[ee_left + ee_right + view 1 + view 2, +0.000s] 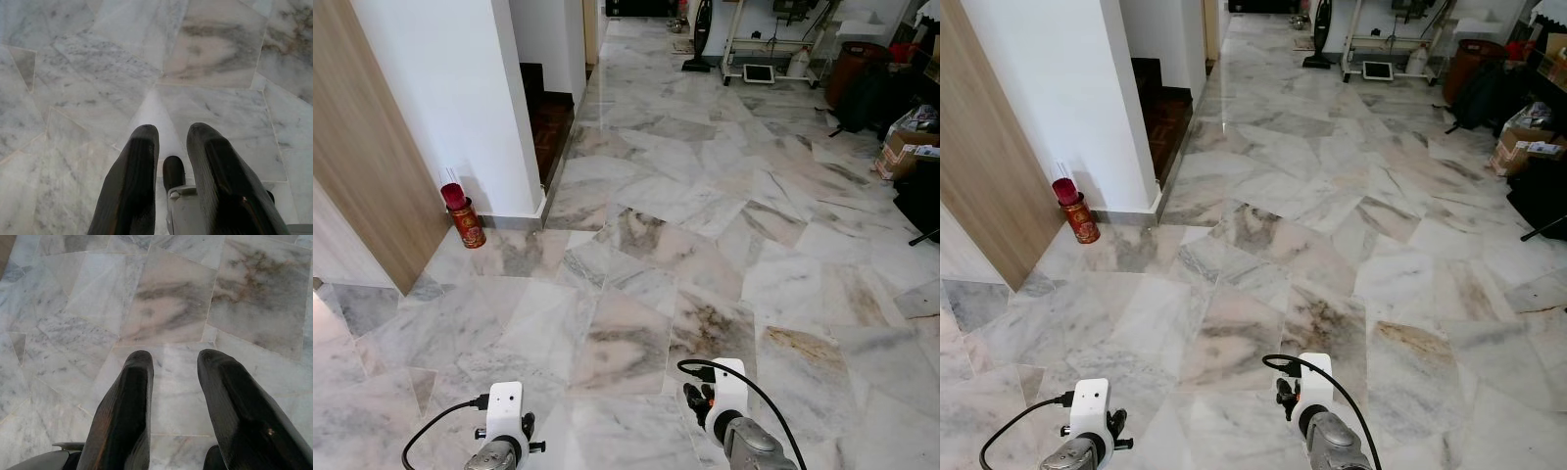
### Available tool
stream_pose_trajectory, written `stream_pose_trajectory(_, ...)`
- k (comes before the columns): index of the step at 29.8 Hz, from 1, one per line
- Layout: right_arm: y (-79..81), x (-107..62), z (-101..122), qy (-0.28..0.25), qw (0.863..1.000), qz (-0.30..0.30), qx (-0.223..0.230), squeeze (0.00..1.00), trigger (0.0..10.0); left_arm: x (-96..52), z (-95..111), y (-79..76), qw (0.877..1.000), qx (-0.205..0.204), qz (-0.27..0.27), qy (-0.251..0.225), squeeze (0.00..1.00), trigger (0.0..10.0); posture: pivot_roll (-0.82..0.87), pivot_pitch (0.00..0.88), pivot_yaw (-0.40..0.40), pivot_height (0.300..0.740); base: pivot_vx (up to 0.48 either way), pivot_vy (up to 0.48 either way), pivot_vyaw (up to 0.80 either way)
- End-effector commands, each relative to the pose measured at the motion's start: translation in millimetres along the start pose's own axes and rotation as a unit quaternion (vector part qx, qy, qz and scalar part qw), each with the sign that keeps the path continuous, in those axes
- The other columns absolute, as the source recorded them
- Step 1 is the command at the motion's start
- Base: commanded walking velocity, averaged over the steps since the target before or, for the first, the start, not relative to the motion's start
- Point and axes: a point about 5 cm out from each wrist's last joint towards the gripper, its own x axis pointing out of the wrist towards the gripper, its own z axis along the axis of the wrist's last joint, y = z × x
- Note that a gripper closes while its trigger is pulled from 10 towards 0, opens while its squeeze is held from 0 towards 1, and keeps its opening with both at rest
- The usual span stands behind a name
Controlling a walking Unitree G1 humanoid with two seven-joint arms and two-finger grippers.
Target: Setting the table
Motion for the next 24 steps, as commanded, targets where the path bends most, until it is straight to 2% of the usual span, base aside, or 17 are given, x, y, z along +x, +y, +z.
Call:
stream_pose_trajectory(1, -1.5, 0.0, 1.1, 0.0, 1.0, -0.003, -0.001, 0.0, 10.0, -1.4, -4.1, 1.0, 1.0, -0.002, 0.0, 0.004, 0.0, 10.0, 0.13, 0.0, -0.022, 0.74, 0.0, 0.0, 0.0)
stream_pose_trajectory(5, -2.2, 0.3, 2.0, 0.005, 1.0, -0.004, -0.016, 0.0, 10.0, -0.7, -1.4, 0.7, 1.0, -0.004, -0.001, -0.001, 0.0, 10.0, 0.13, 0.0, -0.024, 0.74, 0.0, 0.0, -0.59)
stream_pose_trajectory(24, -2.8, 0.2, 1.8, 0.003, 1.0, -0.009, -0.006, 0.0, 10.0, -0.6, 1.0, 3.0, 1.0, -0.003, 0.003, -0.01, 0.0, 10.0, 0.12, 0.0, -0.015, 0.74, 0.0, 0.0, -0.79)
